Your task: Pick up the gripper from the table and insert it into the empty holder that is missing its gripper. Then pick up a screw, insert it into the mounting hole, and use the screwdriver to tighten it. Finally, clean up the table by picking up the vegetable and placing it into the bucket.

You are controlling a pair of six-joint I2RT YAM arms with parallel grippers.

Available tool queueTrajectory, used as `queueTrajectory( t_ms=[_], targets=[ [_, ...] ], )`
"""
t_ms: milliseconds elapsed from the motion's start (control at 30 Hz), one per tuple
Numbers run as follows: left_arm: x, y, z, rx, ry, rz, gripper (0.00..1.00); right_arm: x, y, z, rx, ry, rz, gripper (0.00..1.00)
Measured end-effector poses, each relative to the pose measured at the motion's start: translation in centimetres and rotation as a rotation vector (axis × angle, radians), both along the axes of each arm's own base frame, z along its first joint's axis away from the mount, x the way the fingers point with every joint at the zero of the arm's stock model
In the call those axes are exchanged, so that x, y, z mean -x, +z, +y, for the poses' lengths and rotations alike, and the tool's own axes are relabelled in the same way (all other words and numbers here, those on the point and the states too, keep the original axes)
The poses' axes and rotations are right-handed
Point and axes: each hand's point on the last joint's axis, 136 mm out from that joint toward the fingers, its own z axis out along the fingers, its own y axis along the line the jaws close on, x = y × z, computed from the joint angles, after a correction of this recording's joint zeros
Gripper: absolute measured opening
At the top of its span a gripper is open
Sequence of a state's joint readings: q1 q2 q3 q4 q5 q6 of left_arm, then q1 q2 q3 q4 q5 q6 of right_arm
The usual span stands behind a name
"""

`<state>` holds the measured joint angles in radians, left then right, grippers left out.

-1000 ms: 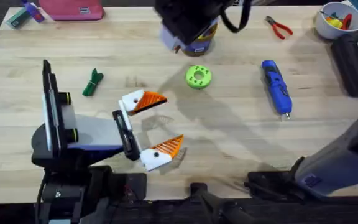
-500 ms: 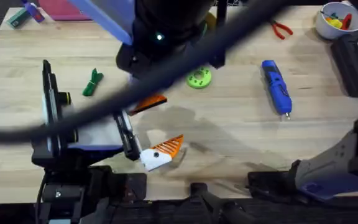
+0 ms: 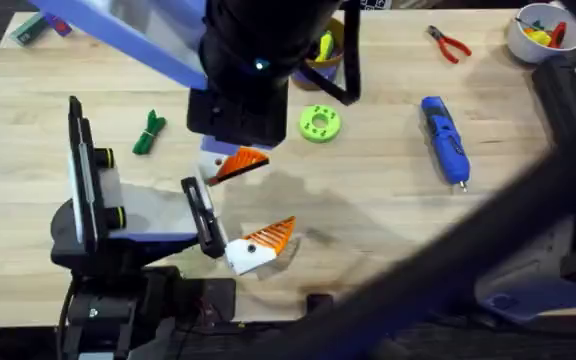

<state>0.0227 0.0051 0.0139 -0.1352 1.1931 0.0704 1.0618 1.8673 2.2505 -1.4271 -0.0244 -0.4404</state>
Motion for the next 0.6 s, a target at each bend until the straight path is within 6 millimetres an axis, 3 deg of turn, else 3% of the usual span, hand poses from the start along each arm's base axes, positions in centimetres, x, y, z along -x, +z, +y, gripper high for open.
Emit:
queueTrajectory(
  t_ms=[600],
  targets=[
    [0.0, 0.0, 0.0, 0.0, 0.0, 0.001, 0.987, 0.11, 0.06, 0.33, 0.001, 0.092, -0.031, 0.006]
  ],
)
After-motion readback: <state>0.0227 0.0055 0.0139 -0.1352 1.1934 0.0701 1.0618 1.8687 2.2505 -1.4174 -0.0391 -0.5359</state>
